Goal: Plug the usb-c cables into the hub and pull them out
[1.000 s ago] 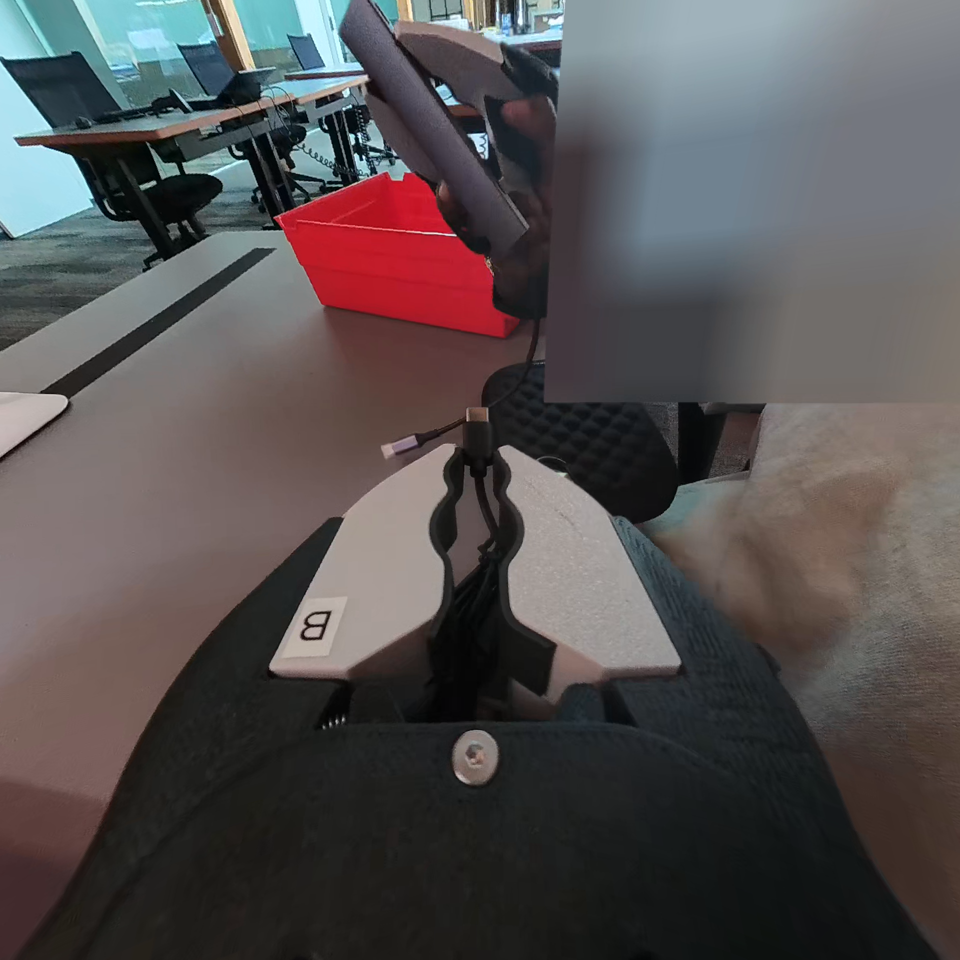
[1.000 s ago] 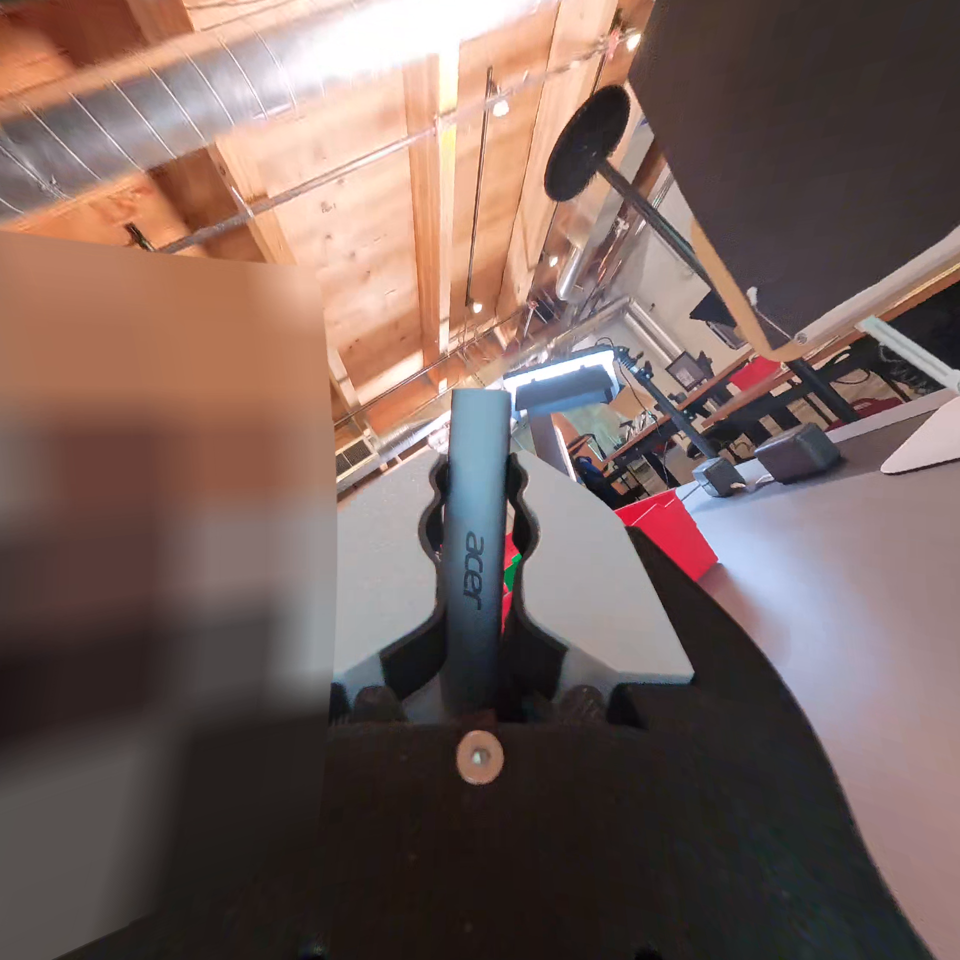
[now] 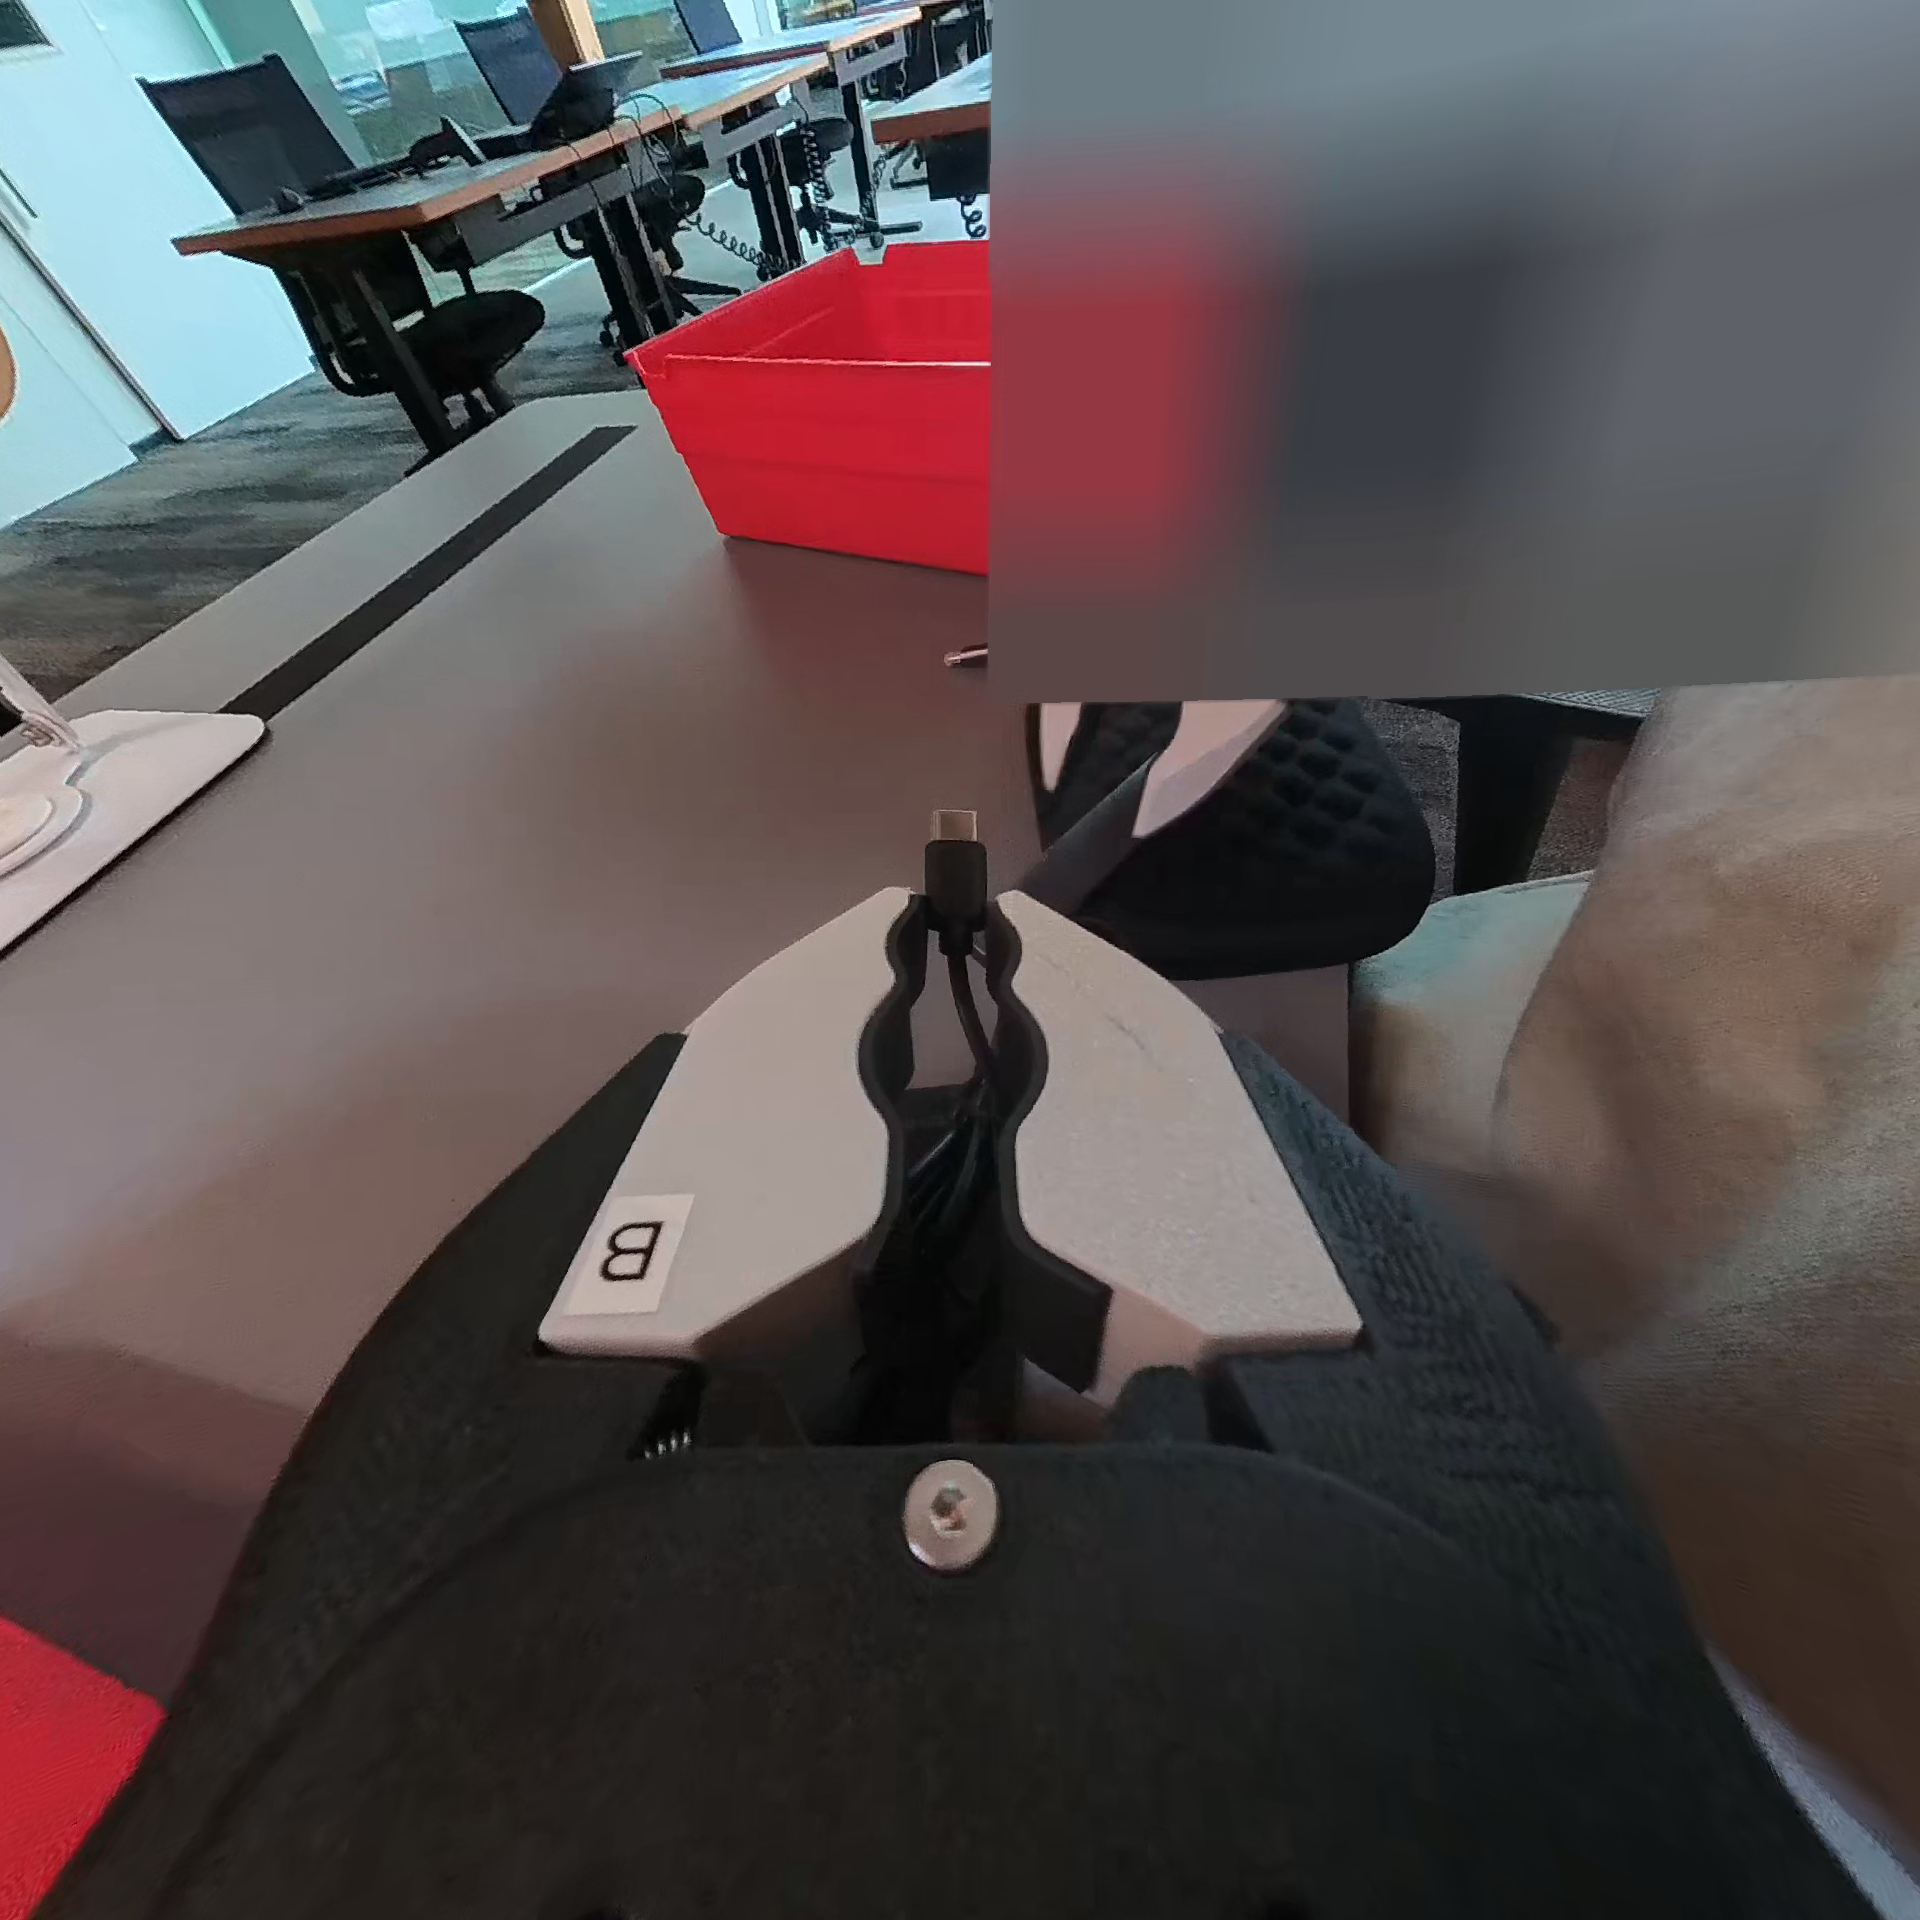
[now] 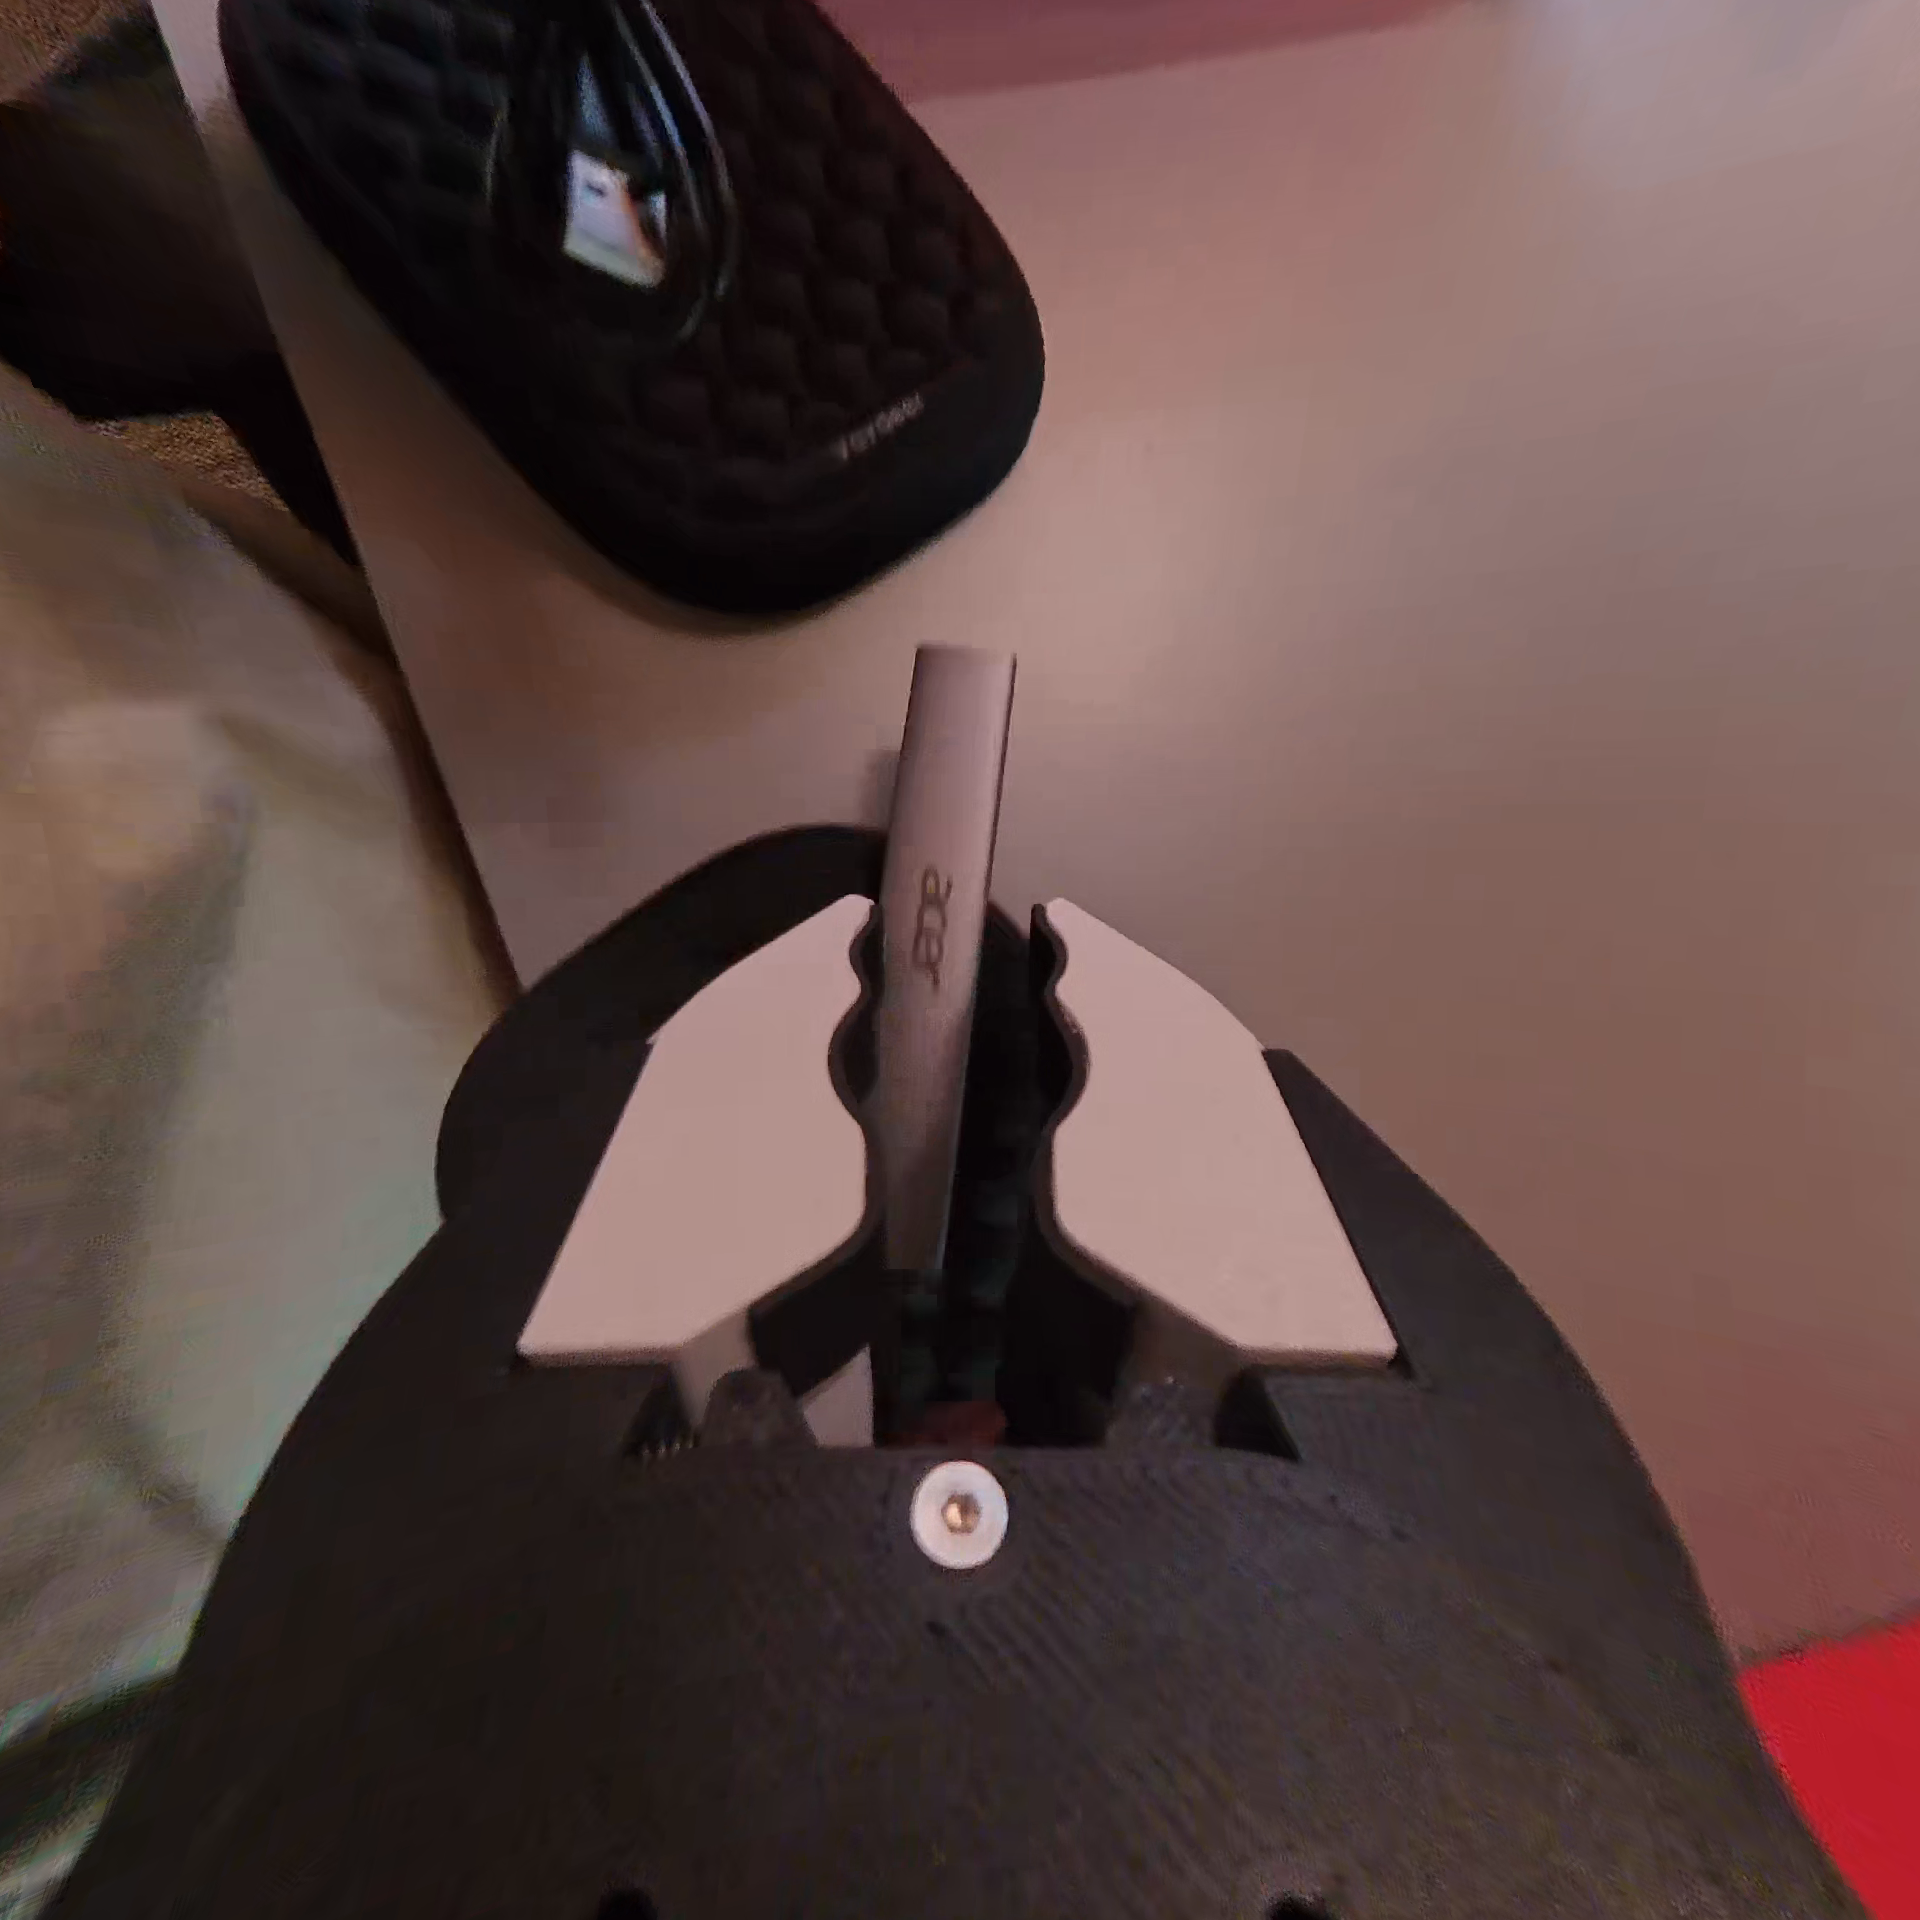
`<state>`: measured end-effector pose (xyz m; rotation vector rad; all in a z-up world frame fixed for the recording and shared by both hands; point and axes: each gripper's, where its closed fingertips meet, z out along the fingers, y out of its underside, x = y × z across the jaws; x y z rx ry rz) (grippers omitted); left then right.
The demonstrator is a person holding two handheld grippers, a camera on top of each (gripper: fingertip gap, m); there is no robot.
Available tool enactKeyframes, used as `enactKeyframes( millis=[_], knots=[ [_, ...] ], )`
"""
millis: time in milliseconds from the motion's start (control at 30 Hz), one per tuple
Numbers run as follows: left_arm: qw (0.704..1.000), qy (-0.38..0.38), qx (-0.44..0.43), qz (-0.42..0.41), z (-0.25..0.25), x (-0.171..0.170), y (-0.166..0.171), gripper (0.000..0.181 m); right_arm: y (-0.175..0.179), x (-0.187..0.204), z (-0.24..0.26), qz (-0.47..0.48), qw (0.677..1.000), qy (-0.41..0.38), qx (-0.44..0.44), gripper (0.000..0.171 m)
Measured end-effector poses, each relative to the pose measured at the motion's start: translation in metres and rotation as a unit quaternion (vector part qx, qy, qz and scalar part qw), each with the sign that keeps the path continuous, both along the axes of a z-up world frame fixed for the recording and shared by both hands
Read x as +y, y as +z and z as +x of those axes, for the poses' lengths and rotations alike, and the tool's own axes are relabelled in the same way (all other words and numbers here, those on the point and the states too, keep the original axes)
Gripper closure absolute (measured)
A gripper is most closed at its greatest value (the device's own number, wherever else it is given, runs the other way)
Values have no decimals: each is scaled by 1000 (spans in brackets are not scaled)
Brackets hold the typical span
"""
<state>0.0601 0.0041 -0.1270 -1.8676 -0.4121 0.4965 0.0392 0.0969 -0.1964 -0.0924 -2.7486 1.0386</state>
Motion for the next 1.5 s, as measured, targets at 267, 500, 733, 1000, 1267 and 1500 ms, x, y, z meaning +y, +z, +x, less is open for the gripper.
enactKeyframes(
  millis=[267,500,733,1000,1267,1500],
  knots=[
    [1000,-10,-10,-2,2,19,-7,171,-7,38,16,-45,997,-12,-58,122],
    [999,10,-27,-37,1,33,-19,170,-5,24,5,-122,990,-55,-42,150],
    [996,72,-25,-44,-14,55,-28,171,41,15,-16,-322,914,-180,-170,150],
    [984,159,7,-76,-37,54,-28,171,41,1,-29,-308,918,-227,-107,150],
    [983,164,8,-83,-42,60,-34,170,43,-11,-30,-257,940,-221,39,150],
    [988,146,-23,-53,-40,61,-36,171,43,-13,-28,-245,943,-214,64,150]
  ],
)
